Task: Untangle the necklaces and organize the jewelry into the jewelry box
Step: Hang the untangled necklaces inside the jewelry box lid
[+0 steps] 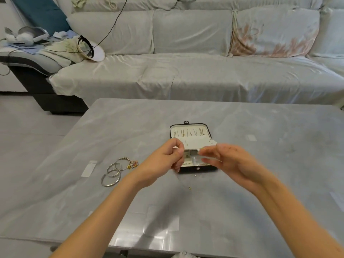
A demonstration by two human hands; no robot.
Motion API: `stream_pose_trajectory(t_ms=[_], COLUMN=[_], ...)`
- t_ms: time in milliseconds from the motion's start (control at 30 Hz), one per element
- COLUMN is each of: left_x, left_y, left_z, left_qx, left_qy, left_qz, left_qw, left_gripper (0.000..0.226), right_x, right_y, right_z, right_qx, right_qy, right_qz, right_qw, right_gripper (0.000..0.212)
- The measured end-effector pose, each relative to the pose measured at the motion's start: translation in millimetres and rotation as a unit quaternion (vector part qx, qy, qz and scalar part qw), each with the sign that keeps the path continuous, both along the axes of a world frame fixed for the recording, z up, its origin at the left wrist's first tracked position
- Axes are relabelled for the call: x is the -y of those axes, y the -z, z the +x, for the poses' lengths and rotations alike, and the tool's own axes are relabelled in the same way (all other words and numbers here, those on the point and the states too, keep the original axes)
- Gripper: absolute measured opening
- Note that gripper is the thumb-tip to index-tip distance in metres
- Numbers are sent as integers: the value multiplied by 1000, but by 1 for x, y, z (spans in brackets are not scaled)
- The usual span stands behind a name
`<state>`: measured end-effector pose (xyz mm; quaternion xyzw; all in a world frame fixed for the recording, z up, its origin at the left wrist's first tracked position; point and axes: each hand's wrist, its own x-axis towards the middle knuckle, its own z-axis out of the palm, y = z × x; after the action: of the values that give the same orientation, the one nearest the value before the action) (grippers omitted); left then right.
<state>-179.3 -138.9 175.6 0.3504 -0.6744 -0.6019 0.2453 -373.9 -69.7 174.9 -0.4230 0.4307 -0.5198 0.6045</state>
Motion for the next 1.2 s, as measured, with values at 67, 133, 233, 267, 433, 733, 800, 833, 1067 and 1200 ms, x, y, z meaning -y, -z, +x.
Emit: stream_pose_trajectory(t_ms=[67,133,233,267,433,733,800,833,1067,1200], left_x=[10,21,37,43,74,128,138,142,159,164], left_y=[-6,-13,-22,-25,-36,43,67,75,103,109], left_z=[-2,-4,-12,-15,-32,-62,-66,-69,-86,-90], left_qx=[-16,-40,-68,-71,-75,245,330,363,422,437], left_qy=[-6,-8,-10,-12,-9,-110,-110,-106,-96,-80], left_qz=[-3,-6,-7,-10,-32,-179,-213,-221,-267,-282], left_qw=[1000,999,998,997,997,946,913,899,861,850], left_gripper=[17,18,17,16,15,20,28,30,27,22], right_x=[6,16,36,44,72,115,121,125,148,160], right_y=[-21,-45,-75,-81,-100,-103,-104,-104,-103,-100], right_z=[-5,-5,-7,-8,-17,-31,-36,-39,-49,-48], right_qx=[25,9,-39,-62,-190,-220,-233,-237,-245,-223], right_qy=[19,39,44,45,29,97,104,107,108,101], right_qz=[-13,-11,10,19,35,-56,-72,-81,-121,-130], right_qw=[999,999,998,997,981,969,964,962,956,961], right_gripper=[26,22,22,23,21,19,20,20,21,21])
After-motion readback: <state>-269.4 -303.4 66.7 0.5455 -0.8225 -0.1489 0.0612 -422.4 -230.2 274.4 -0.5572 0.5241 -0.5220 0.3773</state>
